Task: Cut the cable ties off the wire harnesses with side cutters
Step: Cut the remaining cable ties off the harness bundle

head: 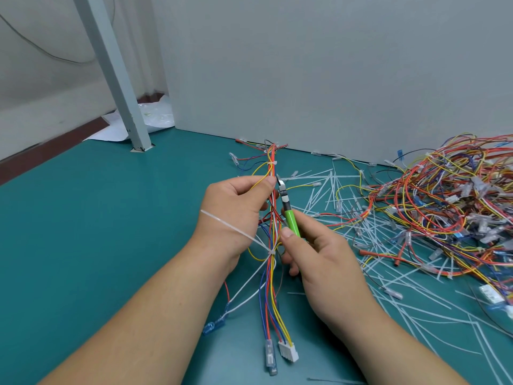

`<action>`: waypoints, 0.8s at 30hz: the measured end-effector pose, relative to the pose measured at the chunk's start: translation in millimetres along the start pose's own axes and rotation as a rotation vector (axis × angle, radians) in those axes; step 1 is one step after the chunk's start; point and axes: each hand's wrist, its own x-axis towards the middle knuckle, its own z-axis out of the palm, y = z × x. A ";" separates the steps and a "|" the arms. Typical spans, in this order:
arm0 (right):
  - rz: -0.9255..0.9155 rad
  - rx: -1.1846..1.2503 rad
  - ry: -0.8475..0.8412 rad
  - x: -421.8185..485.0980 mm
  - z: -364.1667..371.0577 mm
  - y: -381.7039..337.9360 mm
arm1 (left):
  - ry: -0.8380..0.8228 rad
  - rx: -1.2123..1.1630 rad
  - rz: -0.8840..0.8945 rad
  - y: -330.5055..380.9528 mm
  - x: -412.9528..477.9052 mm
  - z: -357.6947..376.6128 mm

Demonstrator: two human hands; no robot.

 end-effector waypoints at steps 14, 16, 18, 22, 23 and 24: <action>-0.021 -0.077 0.010 0.1 -1.9 -0.9 | -0.020 -0.063 -0.102 -2.1 -2.1 3.2; -0.012 -0.083 0.007 0.0 -1.7 -1.1 | -0.015 -0.069 -0.105 -1.8 -2.4 3.7; 0.003 -0.077 -0.001 -0.8 -1.0 -1.9 | -0.005 -0.084 -0.101 -1.7 -2.5 4.0; 0.113 0.097 0.040 -0.1 -0.2 -1.2 | 0.039 -0.110 -0.082 -1.8 -0.8 3.7; 0.133 0.133 0.040 0.3 -0.1 -0.5 | 0.047 -0.119 -0.077 -1.7 -0.3 3.5; 0.142 0.150 0.030 0.3 0.5 0.1 | 0.053 -0.125 -0.075 -1.7 0.1 3.5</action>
